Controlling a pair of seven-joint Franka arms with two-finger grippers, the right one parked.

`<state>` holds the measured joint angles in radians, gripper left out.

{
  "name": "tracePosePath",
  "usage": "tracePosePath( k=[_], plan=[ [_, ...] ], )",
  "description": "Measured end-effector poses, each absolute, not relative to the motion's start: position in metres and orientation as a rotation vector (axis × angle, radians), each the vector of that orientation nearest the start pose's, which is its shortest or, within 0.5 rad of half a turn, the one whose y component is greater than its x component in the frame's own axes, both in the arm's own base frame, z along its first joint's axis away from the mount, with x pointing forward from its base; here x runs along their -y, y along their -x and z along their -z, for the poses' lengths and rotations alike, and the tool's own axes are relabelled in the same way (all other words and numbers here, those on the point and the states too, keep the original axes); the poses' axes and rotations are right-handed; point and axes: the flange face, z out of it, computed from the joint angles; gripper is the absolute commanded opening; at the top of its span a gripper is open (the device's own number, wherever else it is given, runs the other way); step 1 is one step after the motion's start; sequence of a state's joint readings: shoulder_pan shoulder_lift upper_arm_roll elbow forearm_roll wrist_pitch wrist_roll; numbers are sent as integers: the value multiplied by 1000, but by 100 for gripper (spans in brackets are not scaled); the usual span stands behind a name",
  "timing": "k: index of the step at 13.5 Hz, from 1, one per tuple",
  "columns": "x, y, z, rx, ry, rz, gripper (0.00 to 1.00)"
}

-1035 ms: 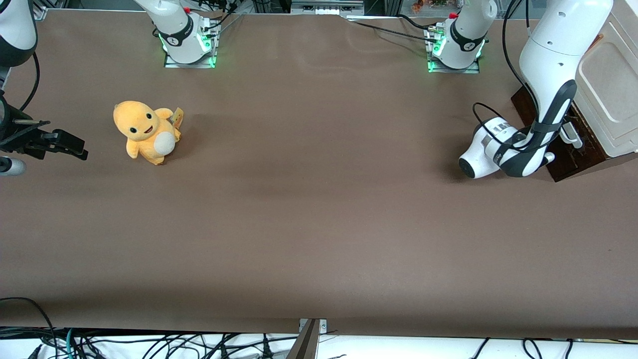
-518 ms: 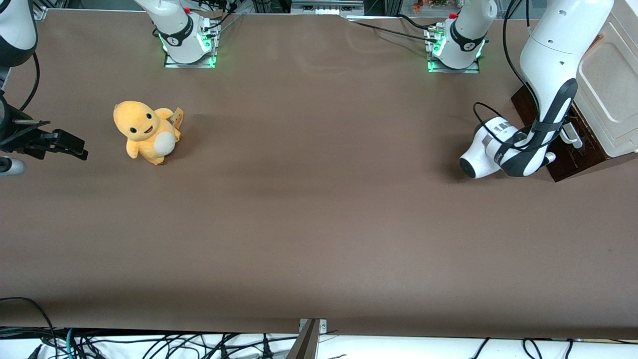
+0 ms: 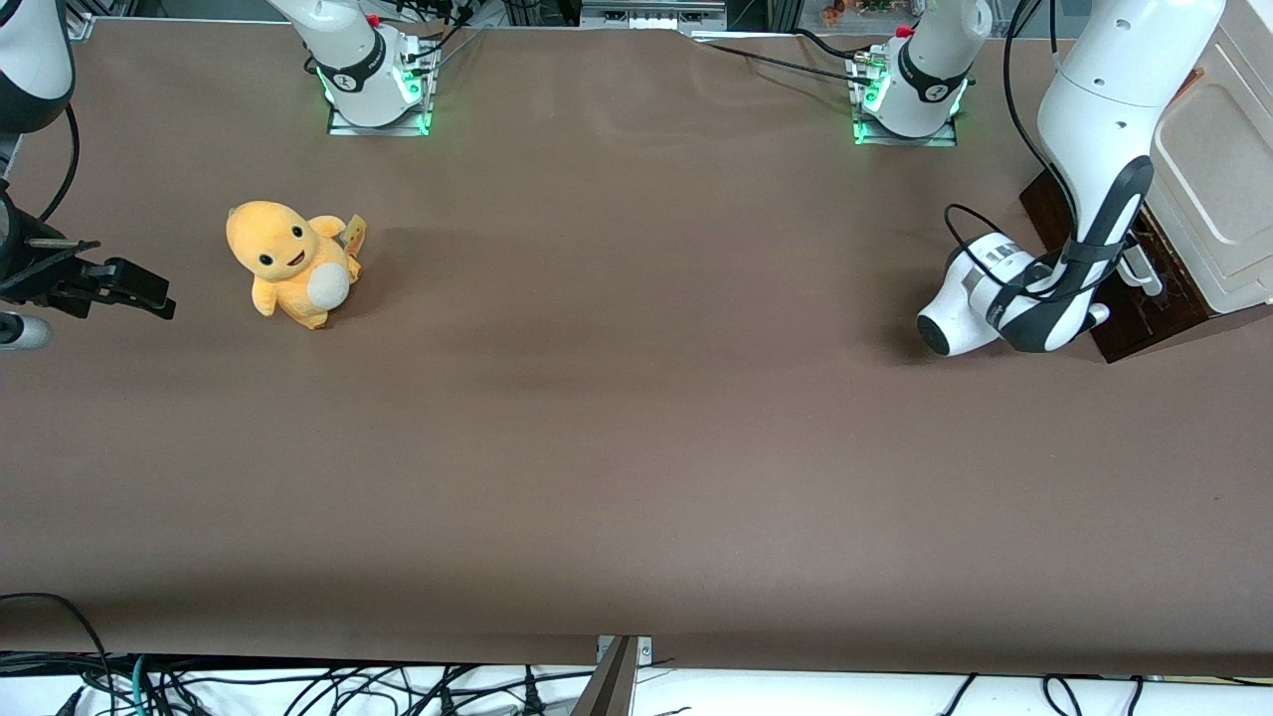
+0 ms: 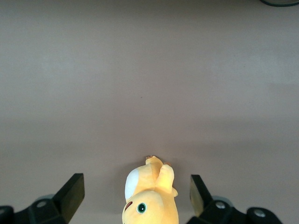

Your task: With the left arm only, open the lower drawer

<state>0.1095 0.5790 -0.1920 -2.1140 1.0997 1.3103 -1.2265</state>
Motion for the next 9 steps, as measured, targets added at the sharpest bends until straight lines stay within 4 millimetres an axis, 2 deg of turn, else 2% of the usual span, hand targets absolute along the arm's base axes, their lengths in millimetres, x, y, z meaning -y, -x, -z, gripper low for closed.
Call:
tracePosePath(
  k=[7,9],
  plan=[
    [-69,-463,-161,397,1590,-359,27],
    [-69,-463,-161,396,1591,-358,20]
  ],
)
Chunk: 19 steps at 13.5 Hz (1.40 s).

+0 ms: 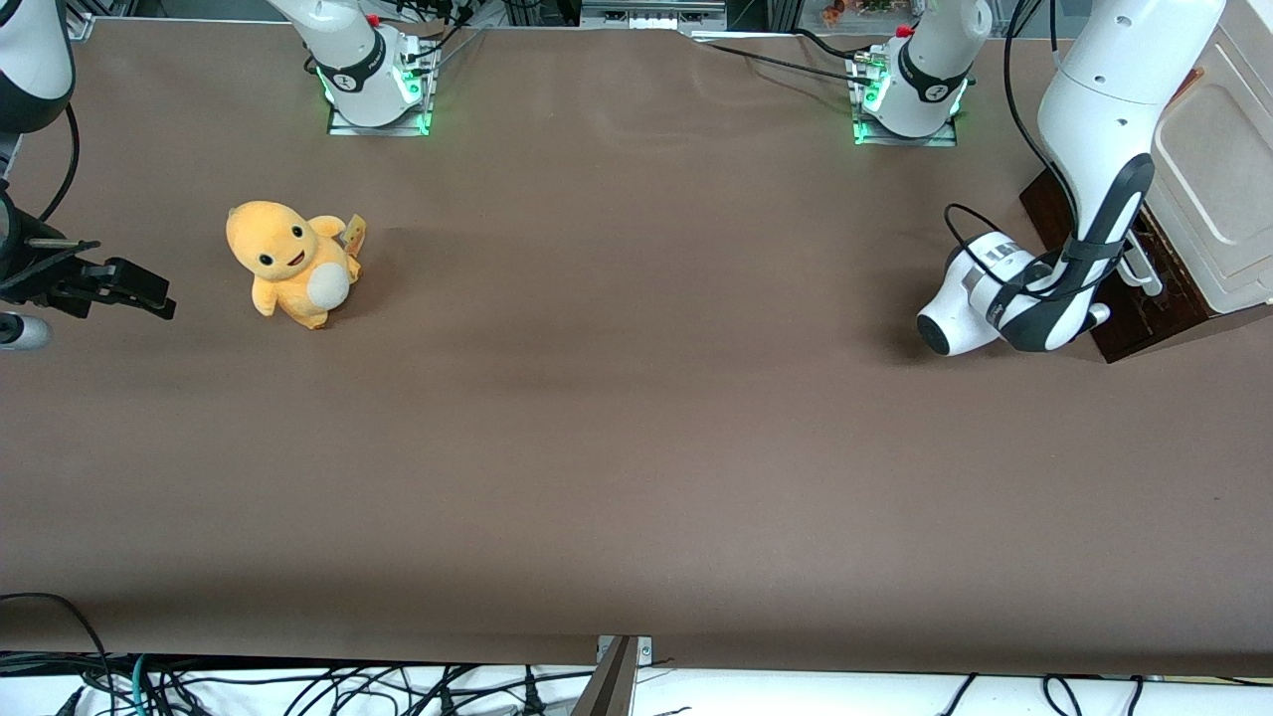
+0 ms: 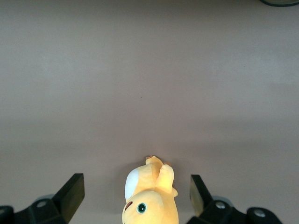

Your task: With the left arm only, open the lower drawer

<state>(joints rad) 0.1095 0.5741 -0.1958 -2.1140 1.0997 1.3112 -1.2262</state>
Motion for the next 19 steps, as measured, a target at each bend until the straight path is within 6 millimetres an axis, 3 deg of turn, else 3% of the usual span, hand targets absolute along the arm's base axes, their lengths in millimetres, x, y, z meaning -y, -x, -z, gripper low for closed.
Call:
tracePosePath(
  k=[19],
  plan=[
    [-62,-464,-160,379,1612,-361,17]
  ],
)
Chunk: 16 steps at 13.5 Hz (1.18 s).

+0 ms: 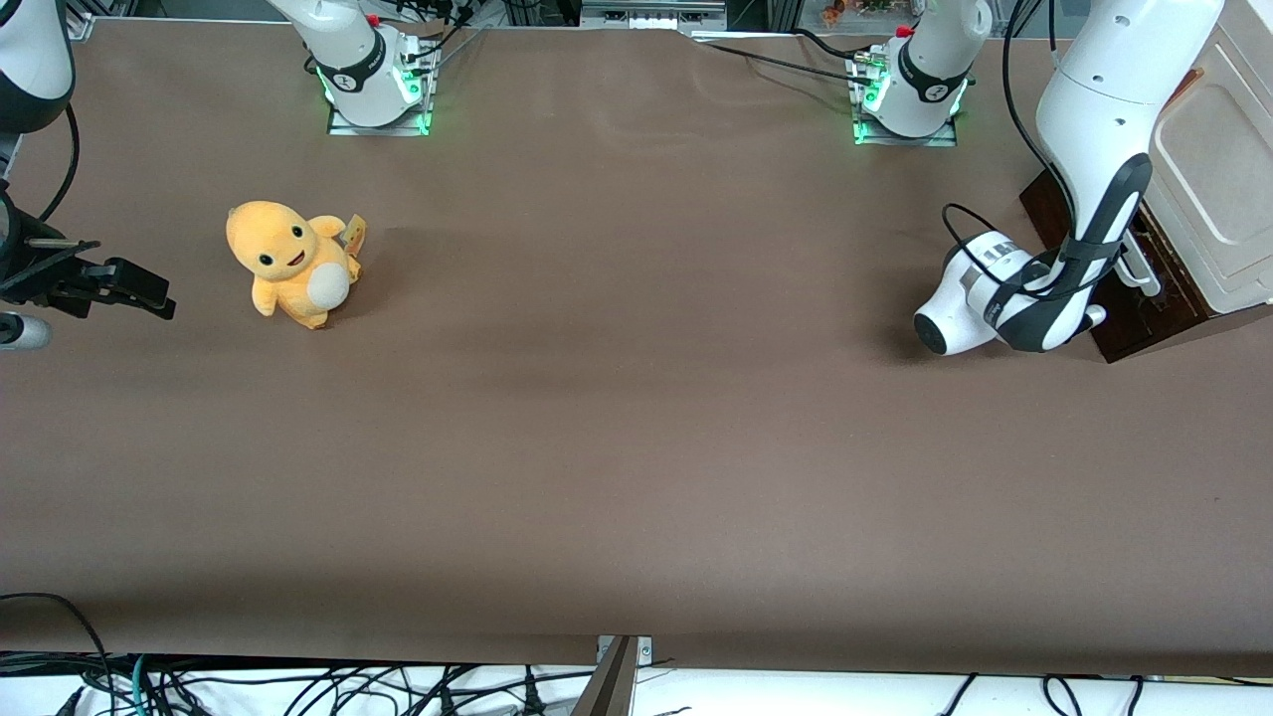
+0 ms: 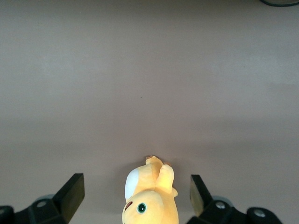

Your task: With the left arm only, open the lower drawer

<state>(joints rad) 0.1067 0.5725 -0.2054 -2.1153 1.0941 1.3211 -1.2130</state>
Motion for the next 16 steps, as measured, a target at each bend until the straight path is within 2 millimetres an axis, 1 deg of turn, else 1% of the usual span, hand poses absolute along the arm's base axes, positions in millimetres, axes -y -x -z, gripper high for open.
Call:
tracePosePath(
  k=[8,14,16],
  plan=[
    [-43,-466,-164,383,1636,-363,17],
    [-35,-471,-168,403,1652,-370,18],
    [-27,-474,-170,408,1666,-373,18]
  ],
)
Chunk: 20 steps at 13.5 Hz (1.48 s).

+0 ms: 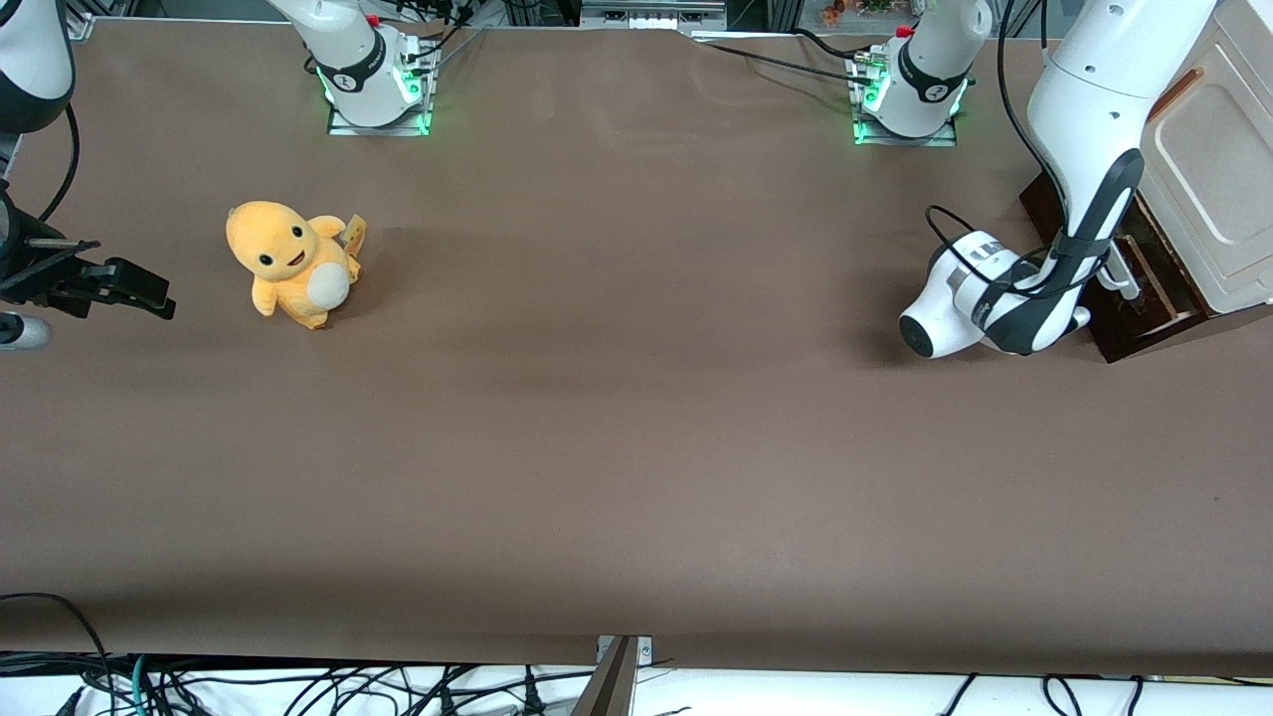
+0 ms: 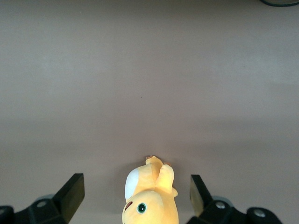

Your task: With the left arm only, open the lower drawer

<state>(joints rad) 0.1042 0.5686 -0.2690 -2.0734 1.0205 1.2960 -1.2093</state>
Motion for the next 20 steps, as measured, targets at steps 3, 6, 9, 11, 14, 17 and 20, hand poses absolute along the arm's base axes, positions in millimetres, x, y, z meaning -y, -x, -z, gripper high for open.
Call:
tracePosePath(
  k=[3,6,9,11,14,17,20],
  plan=[
    [-16,-477,-174,408,1677,-370,18],
    [-10,-479,-176,414,1686,-374,18],
    [-8,-480,-177,415,1688,-374,18],
    [-7,-480,-178,415,1691,-374,18],
    [-3,-480,-178,412,1695,-372,18],
    [-3,-481,-179,414,1697,-374,18],
    [-1,-483,-180,426,1705,-381,18]
  ],
)
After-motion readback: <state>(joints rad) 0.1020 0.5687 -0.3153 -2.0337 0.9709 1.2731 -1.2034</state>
